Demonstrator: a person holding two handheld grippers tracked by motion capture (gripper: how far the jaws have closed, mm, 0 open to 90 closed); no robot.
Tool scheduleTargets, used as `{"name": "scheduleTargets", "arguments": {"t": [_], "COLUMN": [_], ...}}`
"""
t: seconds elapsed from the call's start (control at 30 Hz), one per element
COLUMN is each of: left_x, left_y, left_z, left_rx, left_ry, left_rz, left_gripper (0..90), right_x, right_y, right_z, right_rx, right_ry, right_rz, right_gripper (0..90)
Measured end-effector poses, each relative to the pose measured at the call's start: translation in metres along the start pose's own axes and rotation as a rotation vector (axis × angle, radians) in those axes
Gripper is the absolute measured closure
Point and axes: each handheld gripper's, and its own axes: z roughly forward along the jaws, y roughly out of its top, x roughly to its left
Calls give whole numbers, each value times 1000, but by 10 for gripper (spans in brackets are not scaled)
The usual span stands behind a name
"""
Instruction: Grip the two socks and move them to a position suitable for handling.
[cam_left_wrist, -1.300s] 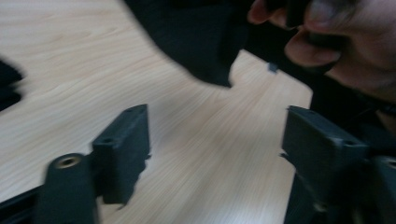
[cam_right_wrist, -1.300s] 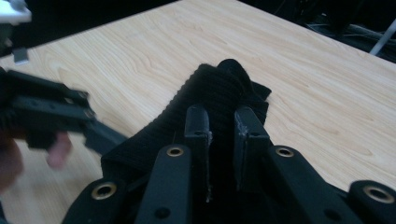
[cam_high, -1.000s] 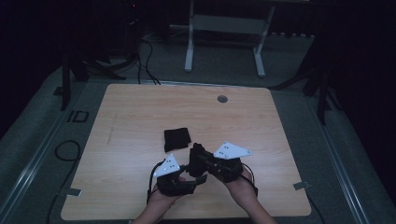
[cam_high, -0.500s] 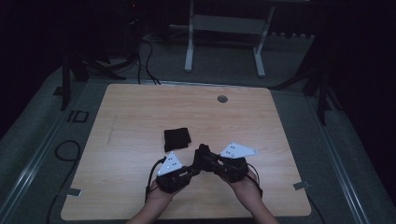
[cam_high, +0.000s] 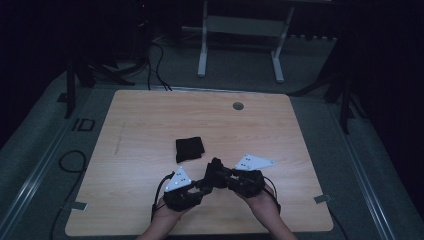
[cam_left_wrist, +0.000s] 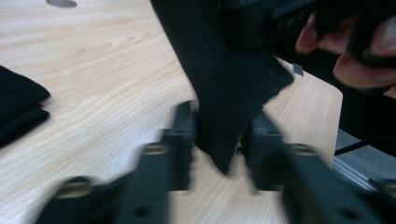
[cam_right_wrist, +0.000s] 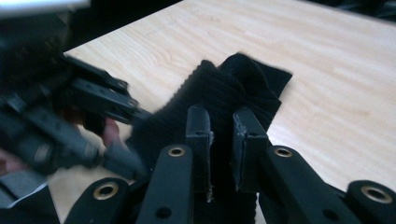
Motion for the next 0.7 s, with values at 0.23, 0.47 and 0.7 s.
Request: {"name": "scheduleTargets", "arguments": {"t": [0.23, 0.47, 0.7], "left_x": [-8, -15, -16], "left_y": [-10, -2, 6], "left_z": [7, 6, 5], "left_rx": [-47, -151, -144], "left_ry": [-23, -38, 35], "left_rz": [-13, 23, 69], "left_gripper": [449, 499, 762], "right_x": [1, 8, 11], "right_y": [13, 17, 17], "right_z": [-8, -6, -3], "right_rx": [-79, -95, -88], "right_ry": [9, 50, 76], "right_rz": [30, 28, 34], "right_gripper": [789, 788, 788]}}
